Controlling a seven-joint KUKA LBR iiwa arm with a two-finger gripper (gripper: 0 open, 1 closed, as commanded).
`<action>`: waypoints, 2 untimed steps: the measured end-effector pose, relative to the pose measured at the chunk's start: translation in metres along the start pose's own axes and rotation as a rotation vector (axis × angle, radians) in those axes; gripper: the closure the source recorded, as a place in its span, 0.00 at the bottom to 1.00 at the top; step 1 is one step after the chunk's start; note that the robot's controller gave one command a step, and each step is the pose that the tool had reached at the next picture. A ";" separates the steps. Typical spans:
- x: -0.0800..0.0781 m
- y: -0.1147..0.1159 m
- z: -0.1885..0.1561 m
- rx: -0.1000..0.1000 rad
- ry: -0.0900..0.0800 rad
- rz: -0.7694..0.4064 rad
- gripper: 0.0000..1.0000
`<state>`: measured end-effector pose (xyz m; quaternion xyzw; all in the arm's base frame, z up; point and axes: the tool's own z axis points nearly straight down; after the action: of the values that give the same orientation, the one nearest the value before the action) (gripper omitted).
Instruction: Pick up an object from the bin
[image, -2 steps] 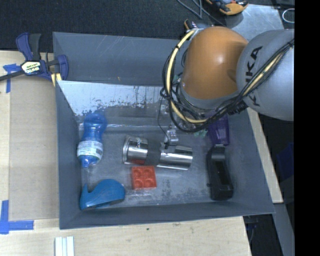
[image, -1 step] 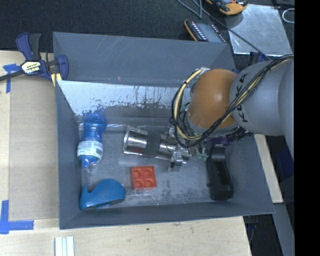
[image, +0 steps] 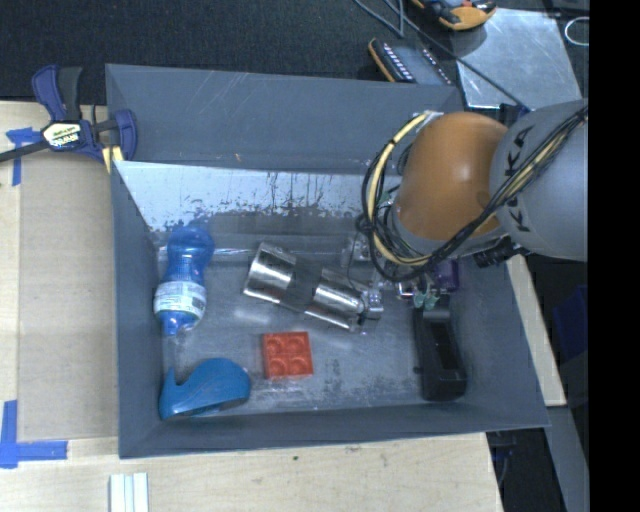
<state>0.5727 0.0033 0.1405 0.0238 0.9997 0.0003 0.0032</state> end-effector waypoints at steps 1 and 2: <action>-0.020 0.018 0.041 -0.001 0.000 0.127 0.00; -0.032 0.006 0.070 0.000 -0.001 0.062 0.00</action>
Offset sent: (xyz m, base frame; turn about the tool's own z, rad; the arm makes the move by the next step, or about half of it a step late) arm 0.0322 0.0052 -0.0705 0.0621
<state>0.6055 0.0079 0.0704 0.0550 0.9985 0.0004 0.0035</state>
